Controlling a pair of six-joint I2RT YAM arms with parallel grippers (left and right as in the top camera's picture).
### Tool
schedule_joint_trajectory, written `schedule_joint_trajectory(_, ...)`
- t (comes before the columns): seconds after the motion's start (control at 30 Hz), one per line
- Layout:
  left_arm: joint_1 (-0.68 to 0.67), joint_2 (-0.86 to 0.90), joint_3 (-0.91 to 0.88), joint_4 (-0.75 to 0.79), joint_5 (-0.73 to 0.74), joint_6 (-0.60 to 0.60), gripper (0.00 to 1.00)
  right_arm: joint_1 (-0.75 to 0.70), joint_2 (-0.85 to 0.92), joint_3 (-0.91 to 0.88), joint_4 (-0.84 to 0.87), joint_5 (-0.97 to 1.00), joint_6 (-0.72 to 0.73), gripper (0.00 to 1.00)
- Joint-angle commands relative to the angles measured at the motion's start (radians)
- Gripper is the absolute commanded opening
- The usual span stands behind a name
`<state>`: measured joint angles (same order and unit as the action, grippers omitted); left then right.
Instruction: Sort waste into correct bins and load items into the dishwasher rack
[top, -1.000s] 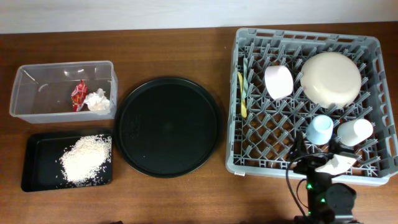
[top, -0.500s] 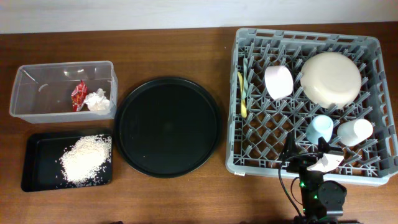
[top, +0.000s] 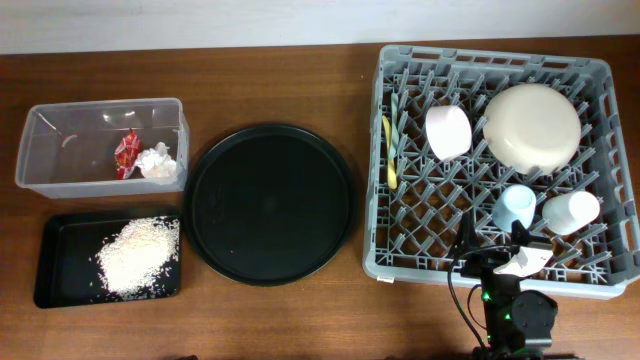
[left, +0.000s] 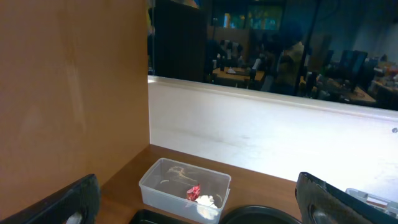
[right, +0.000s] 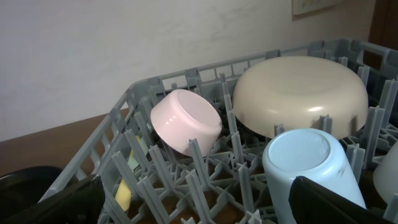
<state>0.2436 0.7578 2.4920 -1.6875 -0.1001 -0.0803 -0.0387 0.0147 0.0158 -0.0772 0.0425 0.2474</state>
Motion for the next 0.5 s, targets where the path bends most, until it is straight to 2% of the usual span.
schedule_joint_trajectory(0.0,0.003,0.002,-0.002,0.0,-0.008,0.045,1.0,-0.008,-0.008,-0.01,0.0,-0.009,-0.003,0.98)
schedule_joint_trajectory(0.13,0.003,0.002,-0.151,0.0,0.034,0.043,1.0,-0.008,-0.008,-0.01,0.0,-0.009,-0.003,0.98)
schedule_joint_trajectory(0.27,0.001,0.0,-0.464,0.063,0.036,-0.009,1.0,-0.008,-0.008,-0.01,0.0,-0.009,-0.003,0.98)
schedule_joint_trajectory(0.37,0.0,-0.037,-0.773,0.337,0.062,-0.009,1.0,-0.008,-0.008,-0.01,0.0,-0.009,-0.003,0.98)
schedule_joint_trajectory(0.47,-0.031,-0.137,-1.168,0.655,0.082,-0.009,1.0,-0.008,-0.008,-0.01,-0.001,-0.009,-0.003,0.98)
